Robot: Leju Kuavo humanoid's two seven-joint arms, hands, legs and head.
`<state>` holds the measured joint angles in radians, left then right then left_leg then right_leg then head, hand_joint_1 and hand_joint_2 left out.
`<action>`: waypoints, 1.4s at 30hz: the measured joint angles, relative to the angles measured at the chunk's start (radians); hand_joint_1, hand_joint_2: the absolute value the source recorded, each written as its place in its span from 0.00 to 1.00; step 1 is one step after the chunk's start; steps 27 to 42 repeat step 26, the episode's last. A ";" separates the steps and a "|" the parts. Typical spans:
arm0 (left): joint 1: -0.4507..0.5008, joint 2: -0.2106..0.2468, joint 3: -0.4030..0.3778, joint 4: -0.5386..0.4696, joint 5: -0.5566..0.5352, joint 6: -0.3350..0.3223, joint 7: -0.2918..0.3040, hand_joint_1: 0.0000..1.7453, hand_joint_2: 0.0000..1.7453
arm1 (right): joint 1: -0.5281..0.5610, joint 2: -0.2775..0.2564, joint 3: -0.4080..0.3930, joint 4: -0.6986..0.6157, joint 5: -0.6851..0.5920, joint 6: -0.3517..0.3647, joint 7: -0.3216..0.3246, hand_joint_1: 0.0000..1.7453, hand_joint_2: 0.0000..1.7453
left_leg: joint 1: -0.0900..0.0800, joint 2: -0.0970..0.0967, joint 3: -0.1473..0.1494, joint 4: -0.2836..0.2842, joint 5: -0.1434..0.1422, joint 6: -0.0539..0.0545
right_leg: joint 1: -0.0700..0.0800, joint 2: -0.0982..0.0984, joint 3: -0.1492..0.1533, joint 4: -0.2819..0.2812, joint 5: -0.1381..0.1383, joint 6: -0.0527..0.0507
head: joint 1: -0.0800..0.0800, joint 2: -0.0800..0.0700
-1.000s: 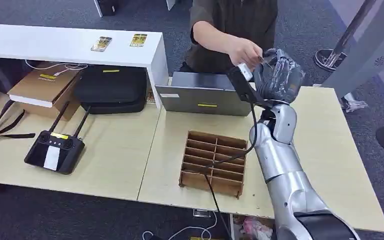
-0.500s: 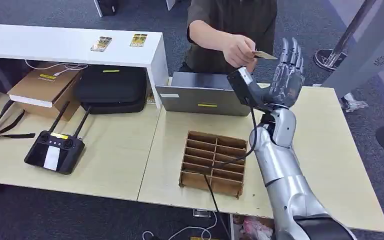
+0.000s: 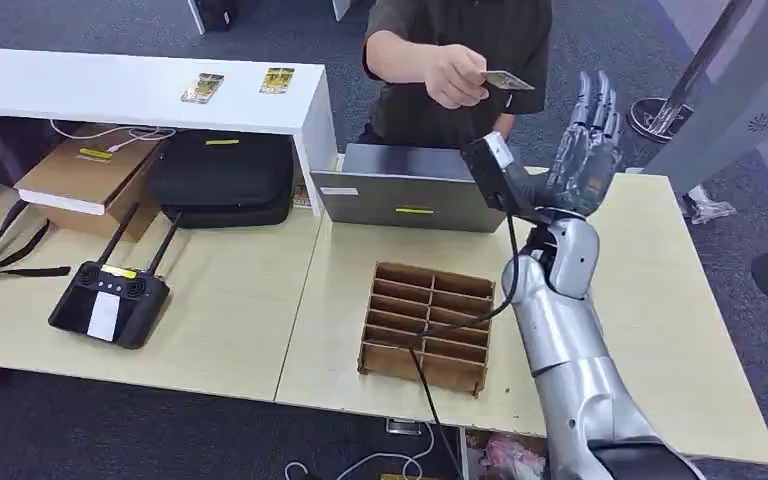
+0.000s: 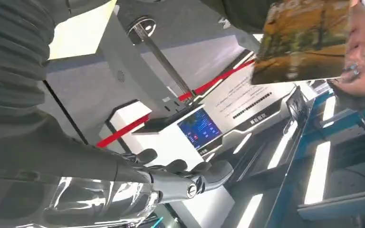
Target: Pass the card to the sensor for recognition and then transmit it.
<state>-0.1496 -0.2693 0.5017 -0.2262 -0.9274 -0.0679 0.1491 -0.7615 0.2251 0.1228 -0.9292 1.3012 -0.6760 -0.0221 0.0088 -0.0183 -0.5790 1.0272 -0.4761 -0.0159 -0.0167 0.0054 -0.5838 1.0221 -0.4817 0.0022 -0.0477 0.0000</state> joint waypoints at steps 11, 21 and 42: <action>-0.005 -0.002 -0.013 0.000 0.013 0.000 0.023 0.00 0.00 | 0.019 -0.004 0.000 -0.037 0.012 0.002 0.003 0.00 1.00 | 0.000 0.000 0.000 0.000 0.000 0.000 | 0.000 0.000 0.000 0.000 0.000 0.000 | 0.000 0.000; 0.000 0.003 -0.023 0.000 0.043 0.001 0.018 0.00 0.00 | 0.072 -0.028 -0.024 -0.280 0.098 0.008 0.019 0.00 1.00 | 0.000 0.000 -0.001 0.000 0.000 0.000 | 0.000 0.000 -0.001 0.000 0.000 0.000 | 0.000 0.000; 0.005 0.008 -0.023 0.000 0.064 0.005 0.005 0.00 0.00 | 0.113 -0.078 -0.035 -0.477 0.120 0.009 0.021 0.00 1.00 | 0.000 0.000 -0.001 0.000 -0.001 0.000 | 0.000 0.000 -0.001 -0.001 0.000 0.001 | 0.000 0.000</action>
